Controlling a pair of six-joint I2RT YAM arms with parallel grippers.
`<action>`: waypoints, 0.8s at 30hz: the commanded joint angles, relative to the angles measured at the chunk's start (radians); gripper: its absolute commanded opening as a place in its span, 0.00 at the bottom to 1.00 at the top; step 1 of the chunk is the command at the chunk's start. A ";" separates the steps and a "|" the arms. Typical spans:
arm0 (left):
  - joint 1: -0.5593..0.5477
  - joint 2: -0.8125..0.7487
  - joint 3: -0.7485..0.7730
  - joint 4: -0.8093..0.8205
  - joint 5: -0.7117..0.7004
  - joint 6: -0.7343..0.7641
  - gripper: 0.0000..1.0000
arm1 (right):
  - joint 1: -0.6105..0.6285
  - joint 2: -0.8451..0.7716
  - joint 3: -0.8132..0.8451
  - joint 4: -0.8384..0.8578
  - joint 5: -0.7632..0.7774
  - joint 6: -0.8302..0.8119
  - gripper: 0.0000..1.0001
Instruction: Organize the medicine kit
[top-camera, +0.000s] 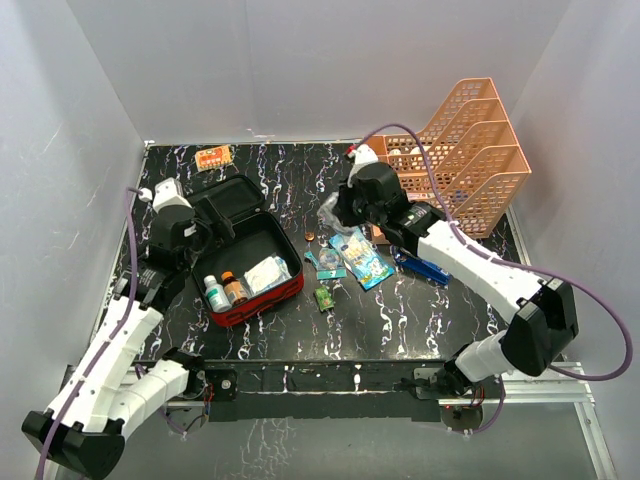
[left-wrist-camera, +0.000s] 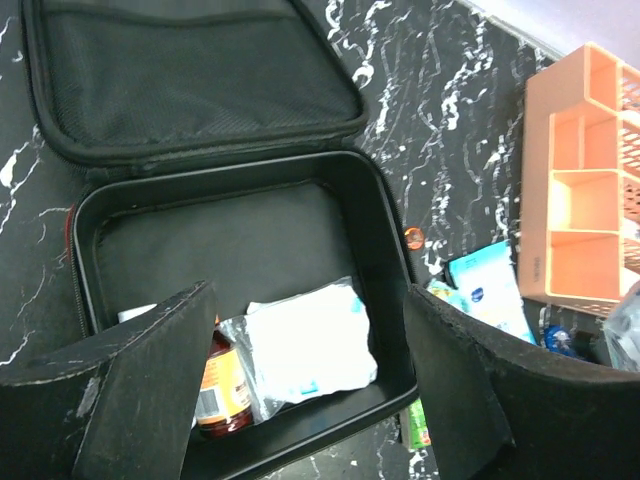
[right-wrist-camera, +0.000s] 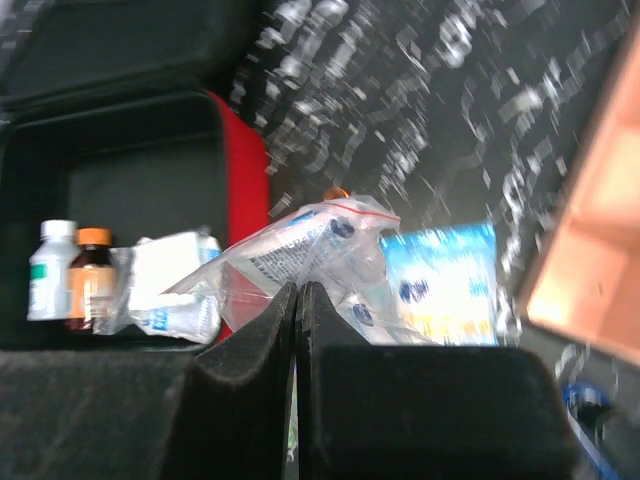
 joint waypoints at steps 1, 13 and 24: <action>-0.004 0.003 0.093 -0.029 0.048 0.003 0.74 | 0.004 0.031 0.078 0.240 -0.285 -0.297 0.00; 0.011 0.151 0.377 -0.100 -0.031 0.022 0.74 | 0.005 0.290 0.331 0.164 -0.851 -0.789 0.00; 0.157 0.285 0.414 -0.085 0.127 -0.009 0.75 | 0.140 0.549 0.485 0.158 -0.668 -0.722 0.00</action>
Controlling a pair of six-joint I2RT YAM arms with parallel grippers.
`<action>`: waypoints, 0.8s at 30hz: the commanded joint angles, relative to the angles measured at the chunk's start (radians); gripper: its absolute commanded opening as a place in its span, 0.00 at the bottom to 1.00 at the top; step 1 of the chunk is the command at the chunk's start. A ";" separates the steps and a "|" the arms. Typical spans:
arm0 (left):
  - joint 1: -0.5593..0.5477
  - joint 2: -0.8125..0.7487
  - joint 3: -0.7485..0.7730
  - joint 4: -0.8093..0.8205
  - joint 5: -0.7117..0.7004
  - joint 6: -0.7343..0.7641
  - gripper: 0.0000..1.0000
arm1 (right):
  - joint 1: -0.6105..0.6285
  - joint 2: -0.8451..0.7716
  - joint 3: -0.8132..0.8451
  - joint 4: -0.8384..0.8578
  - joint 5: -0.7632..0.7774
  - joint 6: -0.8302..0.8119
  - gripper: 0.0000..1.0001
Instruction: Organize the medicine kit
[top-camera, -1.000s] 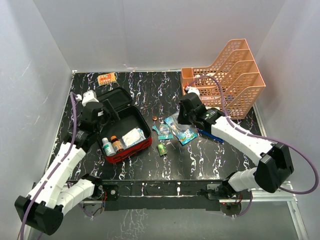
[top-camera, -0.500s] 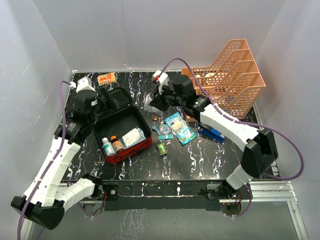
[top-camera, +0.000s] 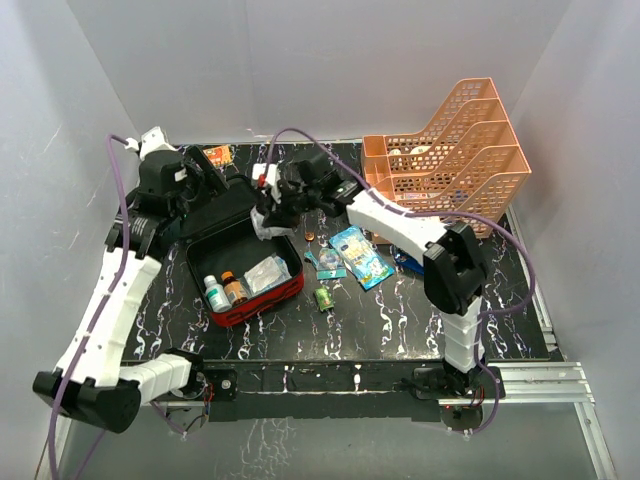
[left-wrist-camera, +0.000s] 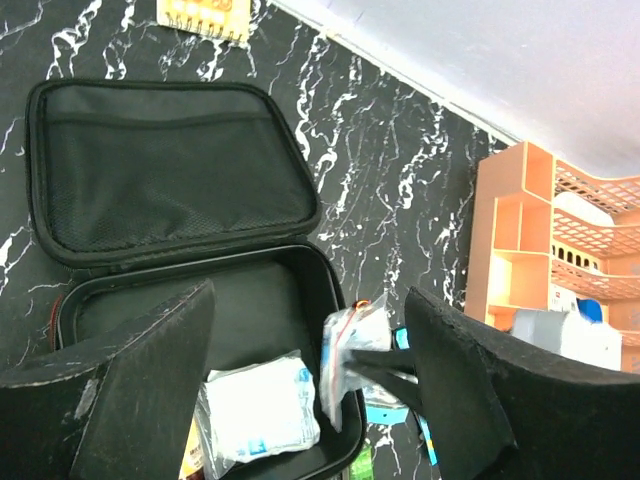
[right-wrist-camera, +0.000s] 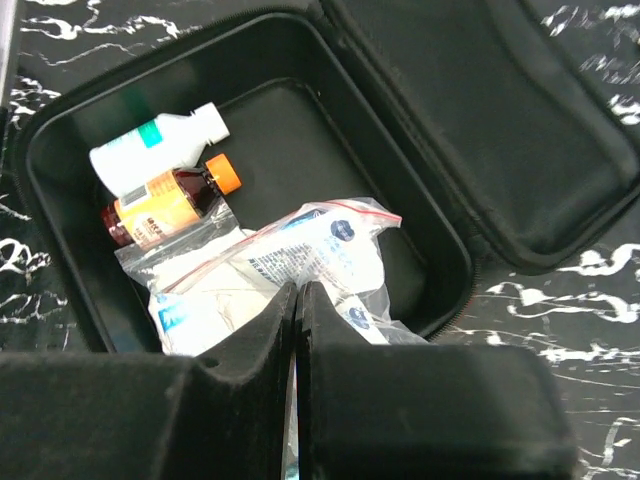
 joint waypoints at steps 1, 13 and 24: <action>0.126 0.038 -0.026 0.002 0.149 -0.024 0.75 | 0.104 0.019 -0.017 0.133 0.203 0.124 0.00; 0.166 0.011 -0.186 -0.033 0.148 -0.029 0.75 | 0.178 0.047 -0.070 0.045 0.278 0.004 0.00; 0.192 0.010 -0.264 -0.080 0.094 -0.052 0.75 | 0.178 0.112 0.019 -0.166 0.134 -0.074 0.01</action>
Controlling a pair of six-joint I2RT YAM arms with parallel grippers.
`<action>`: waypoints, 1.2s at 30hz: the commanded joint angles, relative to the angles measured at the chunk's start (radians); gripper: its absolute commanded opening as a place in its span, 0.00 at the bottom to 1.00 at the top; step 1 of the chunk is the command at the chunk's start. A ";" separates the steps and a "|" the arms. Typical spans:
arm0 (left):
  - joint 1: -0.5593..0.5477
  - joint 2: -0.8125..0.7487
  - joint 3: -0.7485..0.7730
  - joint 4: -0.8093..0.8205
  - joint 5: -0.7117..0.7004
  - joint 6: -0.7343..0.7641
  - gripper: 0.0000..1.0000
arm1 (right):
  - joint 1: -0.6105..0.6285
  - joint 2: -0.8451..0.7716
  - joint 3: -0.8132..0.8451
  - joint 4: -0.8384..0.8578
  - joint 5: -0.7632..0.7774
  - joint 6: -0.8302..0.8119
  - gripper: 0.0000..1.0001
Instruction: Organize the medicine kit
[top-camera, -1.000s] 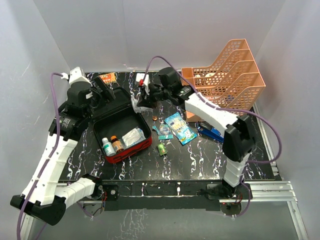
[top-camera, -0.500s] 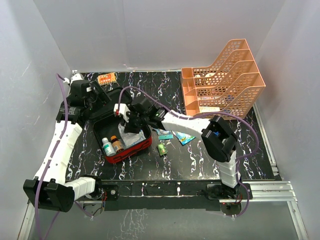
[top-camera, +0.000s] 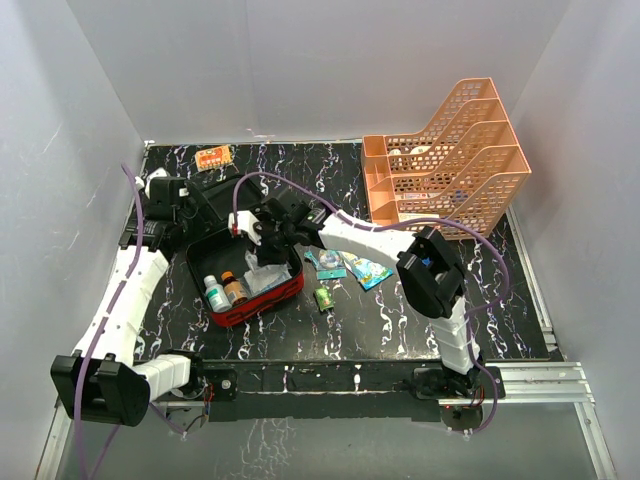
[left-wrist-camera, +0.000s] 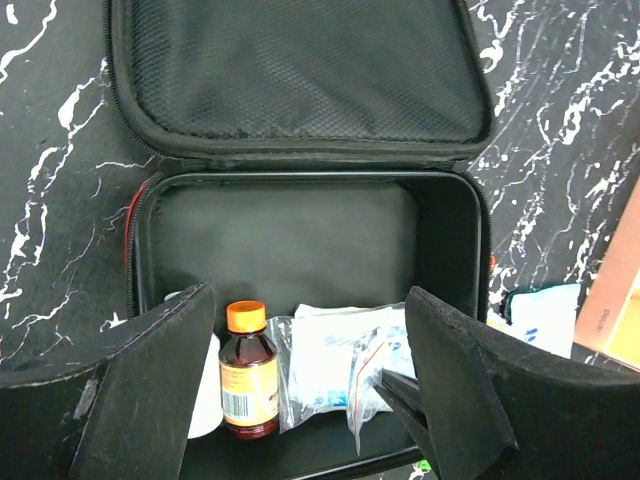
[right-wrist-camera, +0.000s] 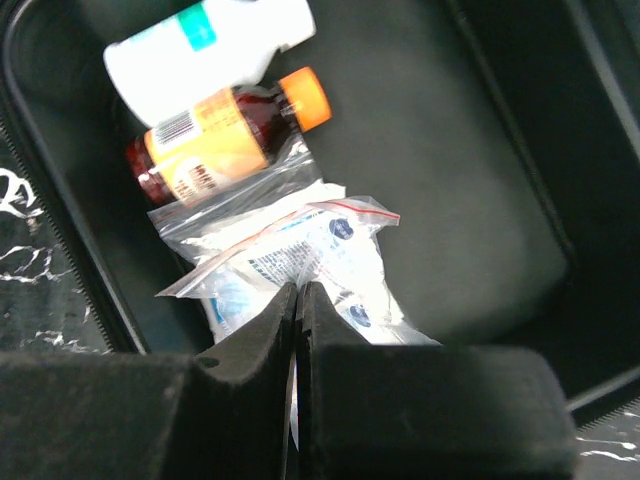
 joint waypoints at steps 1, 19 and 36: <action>0.014 -0.031 -0.022 -0.036 -0.046 -0.018 0.75 | 0.004 0.010 0.038 -0.050 -0.090 -0.006 0.02; 0.021 -0.048 -0.117 -0.004 0.082 -0.008 0.73 | 0.003 -0.118 -0.103 0.231 0.192 0.415 0.39; 0.021 0.058 -0.277 0.076 0.693 0.066 0.34 | 0.021 -0.101 -0.172 0.121 0.403 0.782 0.10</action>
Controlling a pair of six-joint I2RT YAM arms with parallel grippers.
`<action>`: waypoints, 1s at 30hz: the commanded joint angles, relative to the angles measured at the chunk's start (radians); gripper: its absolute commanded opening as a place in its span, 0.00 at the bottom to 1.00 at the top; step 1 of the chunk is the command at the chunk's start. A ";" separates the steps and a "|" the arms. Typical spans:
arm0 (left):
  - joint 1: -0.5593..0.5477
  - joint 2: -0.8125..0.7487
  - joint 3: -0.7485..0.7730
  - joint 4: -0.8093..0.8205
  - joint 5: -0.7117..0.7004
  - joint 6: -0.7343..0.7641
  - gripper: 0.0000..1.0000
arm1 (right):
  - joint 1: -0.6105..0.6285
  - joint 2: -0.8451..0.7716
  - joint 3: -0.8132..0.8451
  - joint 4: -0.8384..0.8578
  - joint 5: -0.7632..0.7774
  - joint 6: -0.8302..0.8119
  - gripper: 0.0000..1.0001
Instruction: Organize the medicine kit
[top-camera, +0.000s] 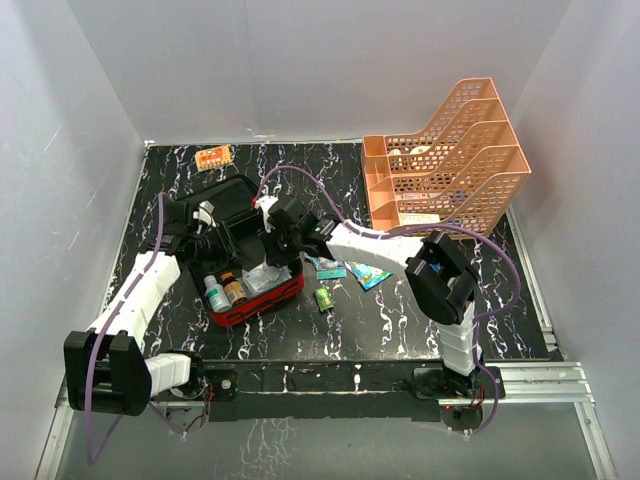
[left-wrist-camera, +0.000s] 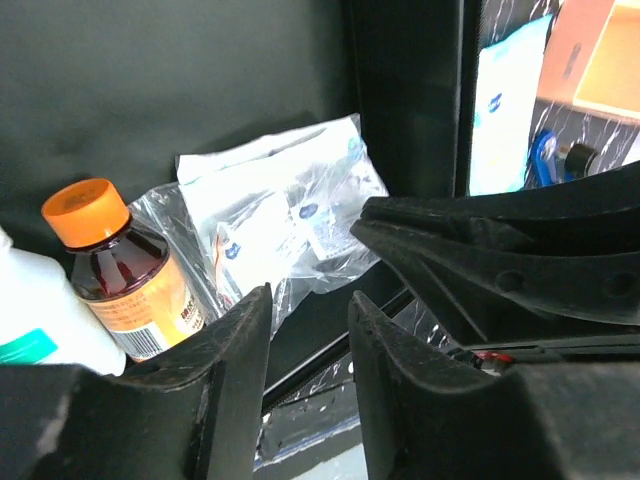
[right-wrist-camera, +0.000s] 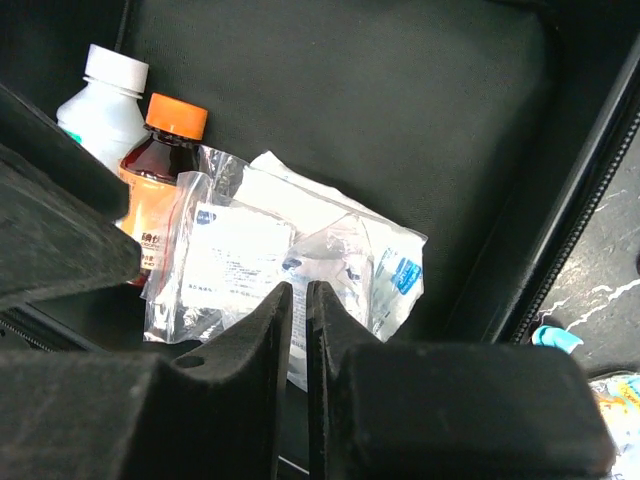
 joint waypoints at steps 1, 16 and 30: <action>0.005 0.028 -0.045 0.001 0.153 0.017 0.33 | 0.007 -0.020 -0.007 -0.001 0.079 0.055 0.10; -0.007 0.152 -0.171 0.113 0.094 -0.031 0.30 | 0.018 -0.003 -0.068 -0.011 0.158 0.132 0.16; -0.019 0.175 -0.154 0.079 -0.037 -0.021 0.19 | 0.021 0.014 -0.038 -0.074 0.290 0.162 0.14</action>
